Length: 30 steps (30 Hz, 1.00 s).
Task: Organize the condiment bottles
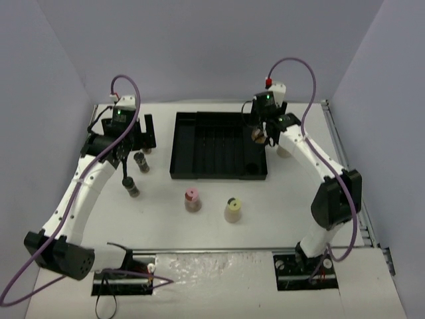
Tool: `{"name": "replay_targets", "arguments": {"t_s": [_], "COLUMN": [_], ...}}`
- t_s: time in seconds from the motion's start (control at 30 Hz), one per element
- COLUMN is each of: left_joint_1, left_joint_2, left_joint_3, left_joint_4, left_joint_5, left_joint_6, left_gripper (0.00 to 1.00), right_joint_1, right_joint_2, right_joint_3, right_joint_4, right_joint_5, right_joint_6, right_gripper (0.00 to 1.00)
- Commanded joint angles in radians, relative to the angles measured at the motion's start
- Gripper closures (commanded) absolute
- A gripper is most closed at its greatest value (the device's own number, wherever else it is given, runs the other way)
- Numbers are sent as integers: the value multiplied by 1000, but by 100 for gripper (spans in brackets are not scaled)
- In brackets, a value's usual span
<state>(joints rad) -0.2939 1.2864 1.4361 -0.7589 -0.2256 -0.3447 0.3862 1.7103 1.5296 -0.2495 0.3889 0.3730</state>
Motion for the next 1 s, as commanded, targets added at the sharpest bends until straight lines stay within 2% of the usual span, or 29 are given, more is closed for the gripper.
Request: {"name": "replay_targets", "arguments": {"t_s": [0.0, 0.4, 0.7, 0.97], "left_joint_1": [-5, -5, -4, -5], "left_joint_2": [1, 3, 13, 20], "left_joint_3": [61, 63, 61, 57], "left_joint_4": [30, 24, 27, 26], "left_joint_5": [-14, -19, -18, -23], "left_joint_6": [-1, 2, 4, 5], "left_gripper": [7, 7, 7, 7], "right_joint_1": [-3, -32, -84, -81], "right_joint_2": [52, 284, 383, 425], "right_joint_3": [126, 349, 420, 479], "right_joint_4": [92, 151, 172, 172], "right_joint_5": [24, 9, -40, -48], "right_joint_6": [-40, -58, -43, -48], "right_gripper": [100, 100, 100, 100]}}
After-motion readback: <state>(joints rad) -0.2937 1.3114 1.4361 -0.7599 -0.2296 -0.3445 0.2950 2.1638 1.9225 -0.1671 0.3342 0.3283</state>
